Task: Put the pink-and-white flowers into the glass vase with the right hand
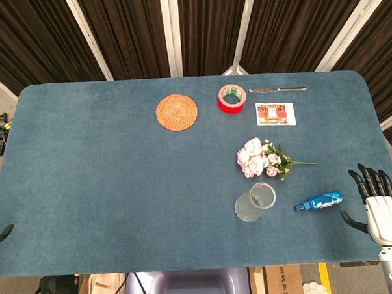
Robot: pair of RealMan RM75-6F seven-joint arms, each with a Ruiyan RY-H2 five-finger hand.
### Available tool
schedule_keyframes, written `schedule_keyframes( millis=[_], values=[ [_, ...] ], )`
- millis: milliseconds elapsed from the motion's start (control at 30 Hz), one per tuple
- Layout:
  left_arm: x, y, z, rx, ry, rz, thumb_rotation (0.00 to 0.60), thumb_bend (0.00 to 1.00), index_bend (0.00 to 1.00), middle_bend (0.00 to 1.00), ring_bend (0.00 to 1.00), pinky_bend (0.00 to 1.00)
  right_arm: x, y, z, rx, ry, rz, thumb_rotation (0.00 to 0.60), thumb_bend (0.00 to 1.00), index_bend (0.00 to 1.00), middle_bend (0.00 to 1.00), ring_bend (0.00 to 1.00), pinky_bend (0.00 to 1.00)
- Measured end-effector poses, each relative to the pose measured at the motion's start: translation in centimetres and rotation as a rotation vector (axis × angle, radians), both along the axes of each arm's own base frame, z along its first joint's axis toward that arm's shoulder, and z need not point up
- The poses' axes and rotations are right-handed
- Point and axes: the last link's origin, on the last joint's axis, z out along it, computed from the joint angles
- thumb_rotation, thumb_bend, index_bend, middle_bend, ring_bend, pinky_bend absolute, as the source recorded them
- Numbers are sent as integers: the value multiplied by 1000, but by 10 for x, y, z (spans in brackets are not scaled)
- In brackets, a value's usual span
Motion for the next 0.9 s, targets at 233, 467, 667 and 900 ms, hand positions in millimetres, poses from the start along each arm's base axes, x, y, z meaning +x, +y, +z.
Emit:
schedule_keyframes(
  millis=[233, 467, 667, 900],
  values=[
    [0, 0, 0, 0, -6, 3, 600, 220, 77, 0, 0, 106, 0, 1, 0, 4, -3, 0, 600, 216, 130, 64, 56, 42],
    [2, 3, -2, 12, 3, 2, 600, 220, 77, 0, 0, 106, 1, 2, 1, 14, -22, -1, 600, 217, 130, 65, 48, 21],
    [4, 5, -7, 8, 14, -15, 600, 220, 76, 0, 0, 106, 0, 3, -1, 24, -46, -8, 600, 216, 130, 65, 42, 0],
    [6, 0, -6, 18, 19, -23, 600, 220, 77, 0, 0, 106, 0, 0, -4, 41, -102, -27, 600, 200, 130, 65, 40, 0]
  ],
)
